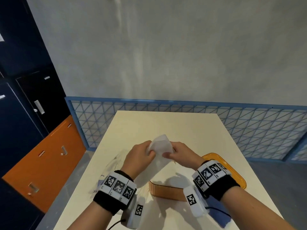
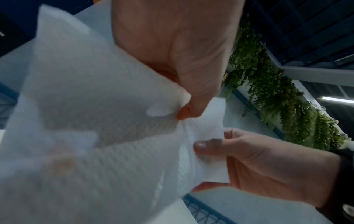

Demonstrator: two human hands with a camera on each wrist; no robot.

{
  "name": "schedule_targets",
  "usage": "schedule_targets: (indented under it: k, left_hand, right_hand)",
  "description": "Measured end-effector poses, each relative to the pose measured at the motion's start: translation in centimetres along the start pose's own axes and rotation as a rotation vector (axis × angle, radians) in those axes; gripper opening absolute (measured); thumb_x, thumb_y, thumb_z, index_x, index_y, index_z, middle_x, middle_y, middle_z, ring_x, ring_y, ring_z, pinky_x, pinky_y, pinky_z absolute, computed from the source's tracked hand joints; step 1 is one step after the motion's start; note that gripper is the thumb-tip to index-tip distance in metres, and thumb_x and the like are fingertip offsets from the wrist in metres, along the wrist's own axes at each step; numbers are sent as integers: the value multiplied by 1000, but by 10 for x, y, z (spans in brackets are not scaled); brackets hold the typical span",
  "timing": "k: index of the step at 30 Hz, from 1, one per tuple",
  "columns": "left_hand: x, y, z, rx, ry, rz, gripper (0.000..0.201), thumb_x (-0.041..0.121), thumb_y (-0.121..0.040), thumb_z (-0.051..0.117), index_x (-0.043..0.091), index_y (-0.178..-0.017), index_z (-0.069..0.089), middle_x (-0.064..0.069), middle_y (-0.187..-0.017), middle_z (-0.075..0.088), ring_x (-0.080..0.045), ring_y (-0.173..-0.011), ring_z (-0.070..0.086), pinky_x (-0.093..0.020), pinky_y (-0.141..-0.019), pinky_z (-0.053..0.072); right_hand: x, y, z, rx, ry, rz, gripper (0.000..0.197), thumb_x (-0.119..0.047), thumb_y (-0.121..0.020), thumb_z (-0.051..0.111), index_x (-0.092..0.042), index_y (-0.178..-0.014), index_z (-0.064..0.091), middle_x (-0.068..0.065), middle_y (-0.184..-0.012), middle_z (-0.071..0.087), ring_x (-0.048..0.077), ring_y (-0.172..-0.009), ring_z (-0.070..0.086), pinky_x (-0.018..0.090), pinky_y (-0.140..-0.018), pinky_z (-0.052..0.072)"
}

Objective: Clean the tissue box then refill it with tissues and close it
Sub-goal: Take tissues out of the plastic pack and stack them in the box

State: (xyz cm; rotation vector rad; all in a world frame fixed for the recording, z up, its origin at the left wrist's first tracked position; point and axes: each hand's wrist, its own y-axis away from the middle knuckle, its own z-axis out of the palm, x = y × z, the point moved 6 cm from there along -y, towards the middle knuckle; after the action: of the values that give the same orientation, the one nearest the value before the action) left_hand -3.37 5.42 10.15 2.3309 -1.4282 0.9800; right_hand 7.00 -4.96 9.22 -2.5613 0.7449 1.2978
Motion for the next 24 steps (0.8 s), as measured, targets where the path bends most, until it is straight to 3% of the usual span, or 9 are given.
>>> schedule_targets:
  k: [3,6,8,10,11,14,17,21,24]
  left_hand:
    - [-18,-3,9,-144,100,-126,11,12,-86,52,16,-75,52,-4,-76,56,-18,-69,53,-26,-58,37]
    - [-42,6,25,-273,610,-389,10,13,-90,56,11,-98,61,-9,-96,64,-20,-81,60,-26,-64,50]
    - [-43,14,40,-266,1059,-527,22,18,-92,56,10,-112,60,-10,-104,69,-23,-90,64,-32,-72,55]
    - [-37,16,53,-209,1290,-570,23,18,-94,53,11,-115,59,-11,-102,71,-26,-92,65,-32,-68,57]
    - [-33,16,58,-181,1300,-561,25,17,-94,52,10,-117,57,-11,-105,71,-27,-95,65,-33,-69,57]
    - [-27,4,56,-37,1010,-405,30,17,-94,53,11,-124,54,-10,-117,65,-28,-106,62,-40,-87,52]
    - [-18,-5,45,70,792,-194,29,17,-96,50,17,-125,52,1,-113,61,-17,-106,57,-32,-90,46]
    - [-31,1,73,5,630,-136,26,13,-97,47,26,-120,49,8,-110,58,-14,-109,55,-27,-93,42]
    - [-48,8,104,-71,476,-187,30,10,-98,44,14,-127,49,-2,-116,59,-21,-114,53,-24,-91,39]
  right_hand:
    - [25,10,-11,15,-156,100,24,-16,-95,51,-2,-112,60,17,-112,64,30,-101,63,34,-77,57]
    - [53,25,-16,19,-526,271,33,-19,-98,46,0,-125,53,17,-122,61,30,-110,61,35,-78,60]
    - [59,34,-12,18,-701,311,36,-21,-100,41,0,-129,48,16,-127,58,30,-114,58,32,-77,60]
    - [59,37,-5,44,-785,313,33,-21,-101,39,-4,-129,47,14,-128,58,29,-114,58,30,-77,60]
    - [58,37,-3,70,-778,311,32,-21,-101,39,-7,-128,47,13,-127,58,28,-113,59,32,-79,60]
    - [60,37,-13,231,-568,269,28,-20,-100,42,-15,-126,49,6,-123,60,23,-109,59,37,-87,56]
    - [59,37,-29,348,-368,195,27,-15,-98,45,-17,-125,50,1,-118,59,19,-110,54,34,-95,46]
    - [90,43,-14,309,-175,301,30,-11,-97,47,-10,-126,53,2,-115,62,18,-107,56,25,-86,41]
    - [118,51,6,248,-55,437,29,-13,-97,45,-8,-124,55,3,-110,62,17,-100,56,26,-83,42]
